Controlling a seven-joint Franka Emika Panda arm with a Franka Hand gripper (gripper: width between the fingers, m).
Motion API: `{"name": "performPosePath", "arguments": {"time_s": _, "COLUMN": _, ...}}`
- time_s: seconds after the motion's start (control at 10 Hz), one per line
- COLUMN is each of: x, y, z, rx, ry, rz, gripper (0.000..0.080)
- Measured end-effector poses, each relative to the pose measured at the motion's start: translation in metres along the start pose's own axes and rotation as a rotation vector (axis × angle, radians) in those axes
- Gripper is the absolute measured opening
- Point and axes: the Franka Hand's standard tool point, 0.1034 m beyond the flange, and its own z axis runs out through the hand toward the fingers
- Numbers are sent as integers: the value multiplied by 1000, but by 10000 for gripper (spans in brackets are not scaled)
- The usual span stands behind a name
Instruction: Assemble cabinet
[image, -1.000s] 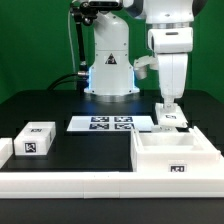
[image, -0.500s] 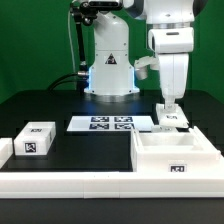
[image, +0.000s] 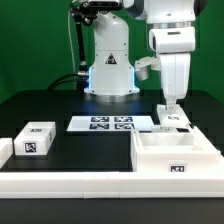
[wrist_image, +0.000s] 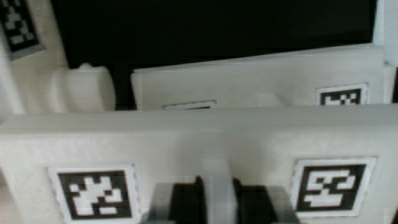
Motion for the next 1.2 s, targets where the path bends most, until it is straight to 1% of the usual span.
{"name": "performPosePath", "arguments": {"time_s": 0.3, "x": -2, "y": 2, "z": 4, "rx": 18, "ry": -1, "rz": 7, "gripper": 62}}
{"name": "performPosePath", "arguments": {"time_s": 0.6, "x": 3, "y": 14, "z": 2, "rx": 7, "ry": 7, "rz": 16, "gripper": 62}}
{"name": "performPosePath", "arguments": {"time_s": 0.7, "x": 4, "y": 15, "z": 2, "rx": 7, "ry": 6, "rz": 26, "gripper": 62}}
{"name": "performPosePath", "arguments": {"time_s": 1.0, "x": 2, "y": 11, "z": 5, "rx": 15, "ry": 5, "rz": 30, "gripper": 62}}
{"name": "performPosePath", "arguments": {"time_s": 1.2, "x": 2, "y": 5, "z": 7, "rx": 9, "ry": 8, "rz": 28, "gripper": 62}}
